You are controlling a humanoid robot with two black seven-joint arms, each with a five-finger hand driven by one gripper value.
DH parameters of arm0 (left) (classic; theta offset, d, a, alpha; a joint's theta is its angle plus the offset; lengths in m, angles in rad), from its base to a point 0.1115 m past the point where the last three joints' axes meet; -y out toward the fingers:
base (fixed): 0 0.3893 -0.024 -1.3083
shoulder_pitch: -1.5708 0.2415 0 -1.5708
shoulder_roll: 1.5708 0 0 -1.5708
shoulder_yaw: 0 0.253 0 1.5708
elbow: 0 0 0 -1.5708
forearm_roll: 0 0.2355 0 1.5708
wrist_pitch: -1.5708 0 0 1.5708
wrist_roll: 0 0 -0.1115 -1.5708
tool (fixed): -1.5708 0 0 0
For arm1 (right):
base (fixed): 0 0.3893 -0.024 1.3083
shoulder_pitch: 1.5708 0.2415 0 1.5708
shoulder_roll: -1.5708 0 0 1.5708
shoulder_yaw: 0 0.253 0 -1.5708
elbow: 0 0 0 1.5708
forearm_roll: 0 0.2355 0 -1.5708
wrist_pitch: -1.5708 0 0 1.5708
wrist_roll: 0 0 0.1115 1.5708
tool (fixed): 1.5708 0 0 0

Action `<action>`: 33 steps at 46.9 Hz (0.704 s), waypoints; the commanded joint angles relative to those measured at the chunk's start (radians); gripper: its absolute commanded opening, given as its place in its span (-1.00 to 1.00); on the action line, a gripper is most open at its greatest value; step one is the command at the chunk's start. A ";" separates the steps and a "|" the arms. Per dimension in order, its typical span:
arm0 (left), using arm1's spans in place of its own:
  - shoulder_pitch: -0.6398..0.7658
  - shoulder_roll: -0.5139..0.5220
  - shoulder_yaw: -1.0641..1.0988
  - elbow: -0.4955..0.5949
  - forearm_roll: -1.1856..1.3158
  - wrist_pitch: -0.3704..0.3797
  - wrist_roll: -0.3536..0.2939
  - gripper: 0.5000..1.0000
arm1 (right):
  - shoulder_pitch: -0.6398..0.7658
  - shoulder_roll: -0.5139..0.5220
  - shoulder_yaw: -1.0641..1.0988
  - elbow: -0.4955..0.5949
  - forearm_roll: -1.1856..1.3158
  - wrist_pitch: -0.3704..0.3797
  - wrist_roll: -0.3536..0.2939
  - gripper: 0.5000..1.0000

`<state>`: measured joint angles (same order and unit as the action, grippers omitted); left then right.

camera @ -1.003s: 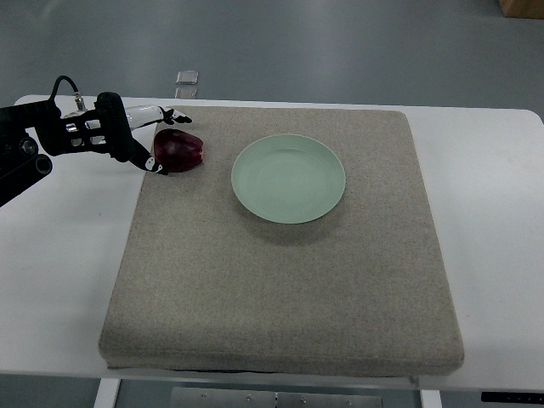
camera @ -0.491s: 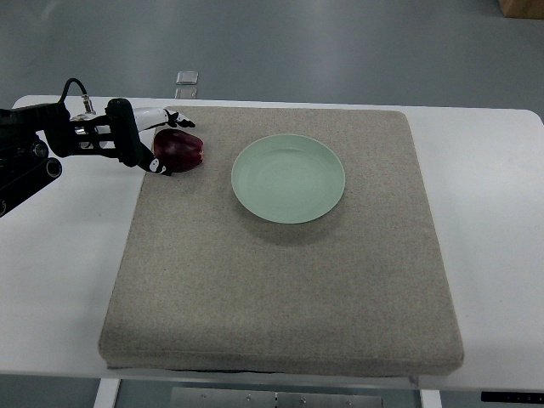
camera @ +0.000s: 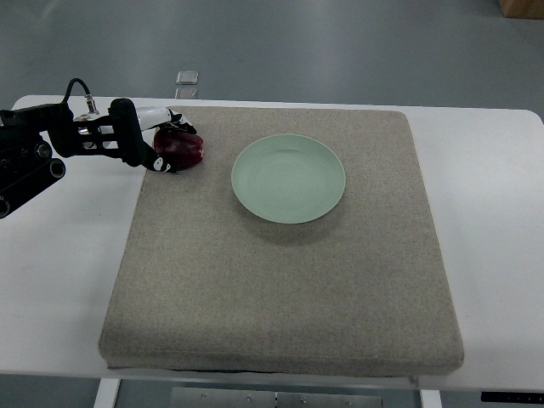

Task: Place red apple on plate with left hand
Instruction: 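Lower the left hand over the red apple and close fingers around it, then carry the held apple with the left hand onto the green plate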

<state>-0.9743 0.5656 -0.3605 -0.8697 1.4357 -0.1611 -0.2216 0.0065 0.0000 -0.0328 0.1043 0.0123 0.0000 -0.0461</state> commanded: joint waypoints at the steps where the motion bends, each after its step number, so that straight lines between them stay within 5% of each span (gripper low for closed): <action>1: 0.000 0.000 0.000 0.000 0.002 0.000 -0.001 -0.13 | 0.001 0.000 0.001 0.000 0.000 0.000 0.000 0.73; 10: -0.004 0.005 0.002 0.000 0.002 -0.003 0.001 -1.00 | 0.000 0.000 0.001 0.000 0.000 0.000 0.000 0.73; 27: -0.089 0.023 0.000 -0.035 -0.012 -0.023 0.001 -1.00 | 0.000 0.000 -0.001 0.000 0.000 0.000 0.000 0.73; 33: -0.132 0.020 -0.001 -0.063 -0.017 -0.087 0.002 -1.00 | 0.000 0.000 -0.001 0.000 0.000 0.000 0.000 0.73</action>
<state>-1.0867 0.5896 -0.3605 -0.9195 1.4218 -0.2122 -0.2195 0.0071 0.0000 -0.0327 0.1043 0.0123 0.0000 -0.0460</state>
